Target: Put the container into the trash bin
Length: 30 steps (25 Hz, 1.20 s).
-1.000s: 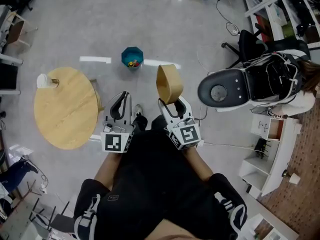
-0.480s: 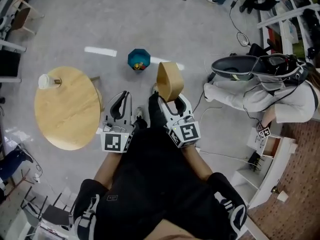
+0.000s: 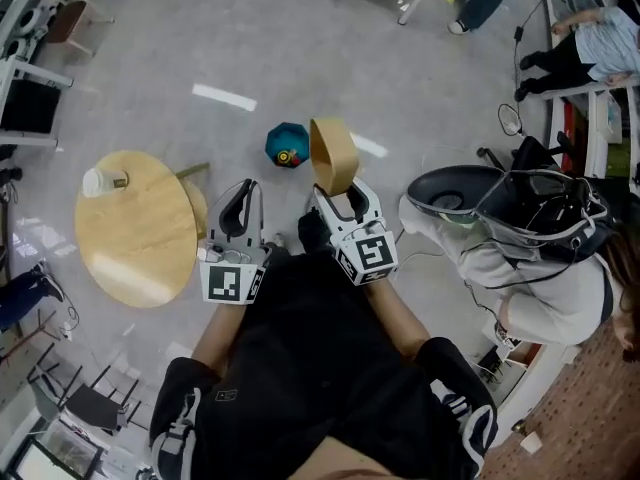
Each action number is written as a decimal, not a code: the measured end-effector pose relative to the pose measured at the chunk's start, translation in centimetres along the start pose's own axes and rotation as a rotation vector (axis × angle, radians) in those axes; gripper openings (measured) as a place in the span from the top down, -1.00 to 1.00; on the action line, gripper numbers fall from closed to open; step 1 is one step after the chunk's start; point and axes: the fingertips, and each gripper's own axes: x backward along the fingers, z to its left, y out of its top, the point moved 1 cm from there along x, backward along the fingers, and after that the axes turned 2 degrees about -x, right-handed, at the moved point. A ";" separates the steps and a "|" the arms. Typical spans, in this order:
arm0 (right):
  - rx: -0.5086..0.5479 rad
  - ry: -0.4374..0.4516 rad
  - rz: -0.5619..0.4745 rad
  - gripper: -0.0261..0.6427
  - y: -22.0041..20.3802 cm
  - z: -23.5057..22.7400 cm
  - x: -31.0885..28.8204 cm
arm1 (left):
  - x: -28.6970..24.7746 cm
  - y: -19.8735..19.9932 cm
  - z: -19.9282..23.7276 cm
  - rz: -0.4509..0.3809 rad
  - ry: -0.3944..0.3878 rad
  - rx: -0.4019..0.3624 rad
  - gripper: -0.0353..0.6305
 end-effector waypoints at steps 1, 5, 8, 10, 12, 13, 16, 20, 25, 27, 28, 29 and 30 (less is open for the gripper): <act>0.006 0.012 0.010 0.23 0.4 -1.0 -0.5 | -0.8 0.5 -0.2 -0.001 0.013 0.001 0.80; 0.028 0.069 0.043 0.23 1.2 -3.8 -3.1 | -2.9 1.7 -0.4 -0.007 0.068 -0.020 0.80; 0.034 0.095 0.079 0.23 -0.8 -4.9 -6.1 | -3.7 0.5 0.8 0.001 0.104 -0.018 0.81; 0.028 0.108 0.118 0.23 -2.5 -5.3 -7.6 | -4.0 -0.1 1.4 0.013 0.120 -0.014 0.81; 0.029 0.117 0.155 0.23 -3.8 -5.7 -9.0 | -5.0 0.0 2.0 0.009 0.124 -0.014 0.81; 0.031 0.121 0.171 0.23 -4.4 -5.7 -9.7 | -5.5 0.0 2.4 0.002 0.121 -0.011 0.81; 0.028 0.128 0.213 0.23 -6.7 -5.1 -11.6 | -6.7 -0.6 4.1 -0.010 0.107 -0.011 0.81; 0.035 0.116 0.268 0.23 -8.6 -4.9 -13.9 | -7.9 -0.9 6.2 -0.013 0.090 -0.005 0.81; 0.047 0.093 0.383 0.23 -11.4 -5.5 -17.4 | -9.0 -0.9 9.2 0.011 0.083 -0.005 0.81; 0.007 0.089 0.437 0.23 -13.1 -6.4 -18.9 | -9.8 -1.4 10.1 0.017 0.084 0.013 0.81; -0.009 0.087 0.465 0.23 -13.9 -6.8 -19.7 | -10.2 -1.5 10.6 0.017 0.086 0.019 0.81; -0.023 0.084 0.497 0.23 -14.8 -7.1 -20.5 | -10.5 -1.5 11.1 0.015 0.091 0.026 0.81; -0.042 0.082 0.533 0.23 -15.8 -7.3 -21.2 | -10.6 -1.5 11.7 0.012 0.097 0.033 0.81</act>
